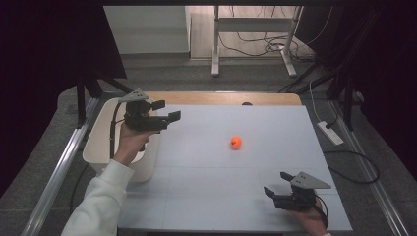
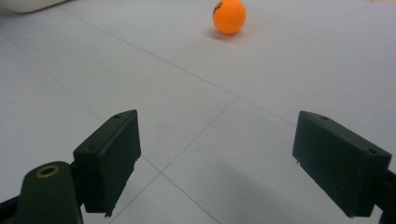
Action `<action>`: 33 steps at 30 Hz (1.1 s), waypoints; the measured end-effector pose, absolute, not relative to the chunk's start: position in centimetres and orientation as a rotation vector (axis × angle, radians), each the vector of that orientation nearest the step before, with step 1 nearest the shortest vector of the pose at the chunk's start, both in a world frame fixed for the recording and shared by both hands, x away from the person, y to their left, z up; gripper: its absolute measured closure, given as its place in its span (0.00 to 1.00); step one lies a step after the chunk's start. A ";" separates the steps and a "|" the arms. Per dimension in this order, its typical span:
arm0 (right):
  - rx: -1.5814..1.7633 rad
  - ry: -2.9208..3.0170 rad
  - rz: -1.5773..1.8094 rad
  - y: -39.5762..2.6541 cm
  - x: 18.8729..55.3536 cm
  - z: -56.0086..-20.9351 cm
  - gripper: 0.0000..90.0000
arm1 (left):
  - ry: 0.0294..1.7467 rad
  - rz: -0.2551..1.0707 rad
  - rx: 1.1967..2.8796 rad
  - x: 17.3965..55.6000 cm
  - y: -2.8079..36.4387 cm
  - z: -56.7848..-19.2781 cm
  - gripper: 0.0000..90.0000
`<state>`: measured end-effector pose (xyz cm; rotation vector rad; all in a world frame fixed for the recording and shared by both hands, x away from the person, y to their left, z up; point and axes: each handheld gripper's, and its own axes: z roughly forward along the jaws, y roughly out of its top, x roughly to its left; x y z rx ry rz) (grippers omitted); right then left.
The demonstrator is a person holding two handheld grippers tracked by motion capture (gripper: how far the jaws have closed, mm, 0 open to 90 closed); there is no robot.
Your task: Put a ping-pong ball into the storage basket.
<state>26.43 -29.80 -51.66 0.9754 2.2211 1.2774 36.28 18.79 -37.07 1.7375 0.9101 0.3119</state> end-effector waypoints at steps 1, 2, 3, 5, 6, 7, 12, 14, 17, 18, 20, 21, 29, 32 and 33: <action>0.977 2.220 1.278 -29.8 26.4 -51.7 0.17 | 0.907 0.310 1.738 36.3 18.7 -37.1 0.19; 0.977 2.219 1.282 -29.8 26.5 -51.7 0.17 | 0.906 0.309 1.738 36.3 18.7 -37.1 0.19; 0.977 2.218 1.282 -29.8 26.5 -51.7 0.17 | 0.904 0.306 1.739 36.3 18.6 -37.1 0.19; 0.982 2.216 1.285 -29.8 26.5 -51.7 0.17 | 0.902 0.301 1.740 36.4 18.5 -37.2 0.19; 0.985 2.217 1.286 -29.8 26.5 -51.7 0.17 | 0.898 0.299 1.743 36.4 18.5 -37.2 0.19; 0.985 2.217 1.286 -29.8 26.5 -51.7 0.17 | 0.896 0.296 1.745 36.4 18.4 -37.2 0.19; 0.989 2.216 1.287 -29.9 26.5 -51.6 0.17 | 0.887 0.285 1.761 36.5 17.9 -37.4 0.20; 0.992 2.215 1.292 -29.9 26.6 -51.6 0.17 | 0.887 0.279 1.763 36.6 17.7 -37.5 0.20; 0.994 2.216 1.289 -29.8 26.6 -51.6 0.17 | 0.879 0.273 1.768 36.7 17.3 -37.7 0.20; 0.995 2.216 1.285 -29.8 26.7 -51.6 0.17 | 0.877 0.269 1.767 36.8 17.1 -37.7 0.20; 0.993 2.217 1.287 -29.7 26.7 -51.6 0.17 | 0.871 0.269 1.769 36.8 16.9 -37.7 0.20; 0.991 2.219 1.286 -29.7 26.7 -51.7 0.17 | 0.867 0.269 1.772 36.8 16.8 -37.7 0.20; 0.987 2.219 1.283 -29.8 26.6 -51.6 0.17 | 0.848 0.255 1.787 36.8 15.6 -38.2 0.20; 0.982 2.222 1.283 -29.7 26.6 -51.6 0.17 | 0.847 0.254 1.799 37.1 15.1 -38.4 0.20; 0.980 2.223 1.280 -29.7 26.6 -51.6 0.17 | 0.846 0.250 1.803 37.2 15.0 -38.5 0.20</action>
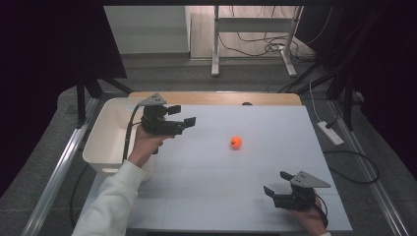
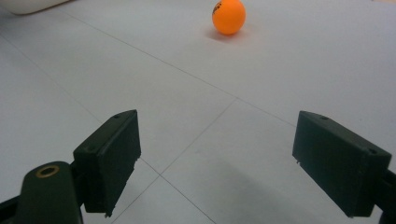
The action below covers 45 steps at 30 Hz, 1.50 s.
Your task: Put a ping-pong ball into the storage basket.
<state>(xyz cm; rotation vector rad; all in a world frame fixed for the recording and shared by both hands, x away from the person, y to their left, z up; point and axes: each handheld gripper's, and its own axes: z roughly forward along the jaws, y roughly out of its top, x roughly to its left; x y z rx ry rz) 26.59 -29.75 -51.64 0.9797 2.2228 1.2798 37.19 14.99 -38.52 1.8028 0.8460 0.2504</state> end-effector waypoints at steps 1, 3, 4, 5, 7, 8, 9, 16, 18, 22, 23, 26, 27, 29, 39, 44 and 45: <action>0.978 2.223 1.279 -29.8 26.6 -51.6 0.17 | 0.847 0.252 1.804 37.2 14.9 -38.6 0.20; 0.976 2.223 1.279 -29.8 26.5 -51.6 0.17 | 0.845 0.252 1.807 37.3 14.7 -38.6 0.20; 0.976 2.221 1.284 -29.8 26.5 -51.7 0.17 | 0.843 0.250 1.809 37.3 14.5 -38.7 0.20; 0.976 2.221 1.284 -29.8 26.5 -51.7 0.17 | 0.838 0.250 1.814 37.3 14.3 -38.7 0.20; 0.974 2.218 1.279 -29.9 26.4 -51.6 0.17 | 0.831 0.255 1.821 37.3 13.9 -38.8 0.20; 0.975 2.215 1.281 -29.9 26.4 -51.6 0.17 | 0.829 0.253 1.826 37.3 13.7 -38.8 0.20; 0.975 2.216 1.282 -29.9 26.4 -51.6 0.17 | 0.822 0.252 1.830 37.3 13.4 -38.9 0.20; 0.972 2.211 1.284 -29.9 26.4 -51.6 0.17 | 0.806 0.238 1.864 37.6 12.0 -39.5 0.21; 0.971 2.208 1.286 -29.9 26.3 -51.5 0.17 | 0.806 0.230 1.870 37.8 11.7 -39.7 0.21; 0.972 2.203 1.280 -30.0 26.3 -51.5 0.17 | 0.809 0.222 1.879 38.0 11.3 -40.0 0.21; 0.973 2.203 1.280 -30.0 26.3 -51.5 0.17 | 0.808 0.220 1.888 38.2 11.1 -40.2 0.21; 0.977 2.203 1.279 -30.0 26.2 -51.5 0.17 | 0.813 0.215 1.894 38.3 11.0 -40.4 0.21; 0.979 2.202 1.279 -30.1 26.2 -51.5 0.17 | 0.814 0.213 1.896 38.4 10.9 -40.5 0.21; 0.979 2.202 1.279 -30.1 26.2 -51.5 0.17 | 0.818 0.211 1.899 38.5 10.8 -40.6 0.21; 0.983 2.200 1.274 -30.1 26.3 -51.6 0.17 | 0.820 0.200 1.927 39.1 9.8 -41.7 0.21; 0.988 2.197 1.277 -30.3 26.3 -51.6 0.17 | 0.821 0.190 1.940 39.5 9.3 -42.2 0.22; 0.987 2.196 1.277 -30.3 26.3 -51.6 0.17 | 0.820 0.189 1.939 39.5 9.2 -42.3 0.22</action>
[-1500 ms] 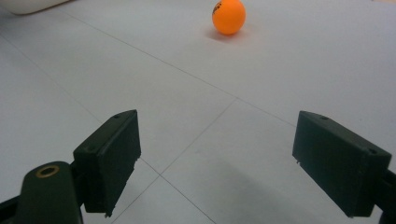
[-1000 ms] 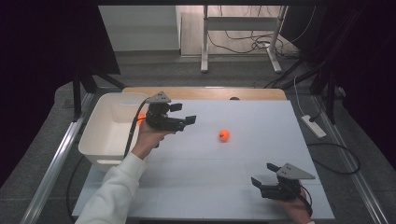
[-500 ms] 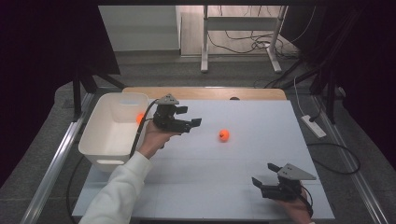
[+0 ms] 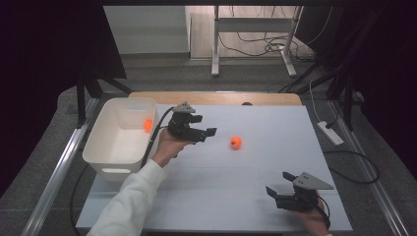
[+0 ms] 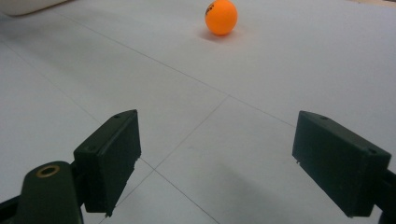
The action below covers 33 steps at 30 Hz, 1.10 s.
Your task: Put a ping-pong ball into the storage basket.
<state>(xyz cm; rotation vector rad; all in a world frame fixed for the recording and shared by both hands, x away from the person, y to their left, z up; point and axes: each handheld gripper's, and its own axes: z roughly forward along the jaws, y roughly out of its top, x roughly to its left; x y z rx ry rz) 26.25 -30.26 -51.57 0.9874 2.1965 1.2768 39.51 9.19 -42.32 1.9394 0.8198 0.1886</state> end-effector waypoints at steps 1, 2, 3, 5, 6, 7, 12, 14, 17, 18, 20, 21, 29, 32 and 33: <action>0.987 2.197 1.276 -30.2 26.2 -51.6 0.17 | 0.817 0.189 1.940 39.6 9.1 -42.4 0.22; 0.985 2.199 1.275 -30.2 26.3 -51.6 0.17 | 0.817 0.187 1.942 39.6 9.0 -42.5 0.22; 0.984 2.201 1.274 -30.2 26.3 -51.6 0.17 | 0.818 0.185 1.945 39.7 8.8 -42.6 0.22; 0.985 2.201 1.272 -30.2 26.3 -51.6 0.17 | 0.821 0.185 1.952 39.8 8.6 -42.8 0.22; 0.985 2.201 1.272 -30.2 26.3 -51.6 0.17 | 0.821 0.185 1.952 39.8 8.6 -42.8 0.22; 0.985 2.201 1.272 -30.2 26.3 -51.6 0.17 | 0.823 0.183 1.953 39.9 8.5 -42.9 0.22; 0.983 2.203 1.272 -30.2 26.3 -51.6 0.17 | 0.825 0.185 1.972 40.1 8.1 -43.3 0.22; 0.983 2.205 1.267 -30.2 26.3 -51.6 0.17 | 0.828 0.188 1.978 40.2 8.0 -43.5 0.22; 0.983 2.206 1.265 -30.2 26.3 -51.6 0.17 | 0.834 0.187 1.987 40.5 7.9 -43.8 0.22; 0.983 2.206 1.265 -30.1 26.3 -51.6 0.17 | 0.834 0.187 1.988 40.5 7.9 -43.8 0.22; 0.983 2.206 1.264 -30.1 26.3 -51.6 0.17 | 0.840 0.183 1.987 40.7 7.8 -44.0 0.22; 0.983 2.206 1.263 -30.1 26.3 -51.6 0.17 | 0.842 0.182 1.986 40.8 7.8 -44.1 0.22; 0.984 2.207 1.260 -30.1 26.3 -51.6 0.17 | 0.852 0.184 1.993 41.2 7.3 -44.6 0.22; 0.983 2.207 1.264 -30.1 26.3 -51.6 0.17 | 0.856 0.180 1.999 41.3 7.1 -44.8 0.22; 0.984 2.207 1.261 -30.1 26.3 -51.6 0.17 | 0.857 0.176 2.002 41.4 7.0 -45.0 0.22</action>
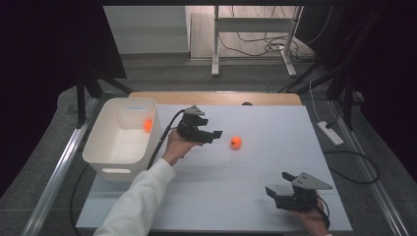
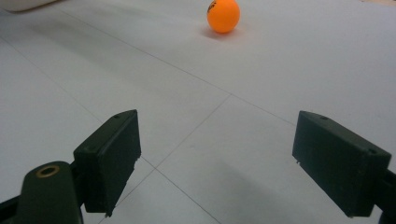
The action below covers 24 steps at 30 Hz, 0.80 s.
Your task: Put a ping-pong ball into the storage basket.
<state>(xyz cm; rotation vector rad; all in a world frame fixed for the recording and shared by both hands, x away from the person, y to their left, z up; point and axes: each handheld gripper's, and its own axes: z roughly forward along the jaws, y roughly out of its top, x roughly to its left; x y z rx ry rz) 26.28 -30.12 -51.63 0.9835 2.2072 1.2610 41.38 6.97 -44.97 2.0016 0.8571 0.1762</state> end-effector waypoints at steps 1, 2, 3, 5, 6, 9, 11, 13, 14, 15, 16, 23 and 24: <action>0.982 2.206 1.265 -30.1 26.3 -51.6 0.17 | 0.857 0.177 2.004 41.4 6.9 -45.1 0.22; 0.982 2.206 1.265 -30.1 26.3 -51.6 0.17 | 0.856 0.175 2.007 41.5 6.8 -45.2 0.22; 0.981 2.207 1.270 -30.1 26.3 -51.7 0.17 | 0.860 0.170 2.009 41.6 6.7 -45.4 0.22; 0.980 2.207 1.270 -30.1 26.4 -51.7 0.17 | 0.860 0.168 2.012 41.7 6.5 -45.6 0.22; 0.981 2.206 1.270 -30.1 26.4 -51.6 0.17 | 0.859 0.167 2.016 41.8 6.4 -45.7 0.22; 0.980 2.206 1.271 -30.1 26.4 -51.6 0.17 | 0.858 0.159 2.023 41.9 6.1 -45.9 0.22; 0.982 2.206 1.271 -30.1 26.4 -51.6 0.17 | 0.857 0.157 2.028 42.0 5.9 -46.1 0.22; 0.980 2.206 1.272 -30.1 26.4 -51.6 0.17 | 0.856 0.157 2.029 42.0 5.7 -46.2 0.22; 0.980 2.207 1.275 -30.1 26.4 -51.6 0.17 | 0.854 0.155 2.030 42.1 5.6 -46.3 0.22; 0.978 2.208 1.272 -30.1 26.4 -51.6 0.17 | 0.853 0.153 2.032 42.1 5.6 -46.4 0.22; 0.978 2.209 1.271 -30.1 26.4 -51.6 0.17 | 0.852 0.152 2.033 42.2 5.5 -46.4 0.22; 0.982 2.206 1.274 -30.2 26.4 -51.6 0.17 | 0.855 0.143 2.043 42.4 5.0 -46.9 0.22; 0.981 2.206 1.274 -30.2 26.4 -51.6 0.17 | 0.853 0.143 2.047 42.4 4.9 -47.0 0.22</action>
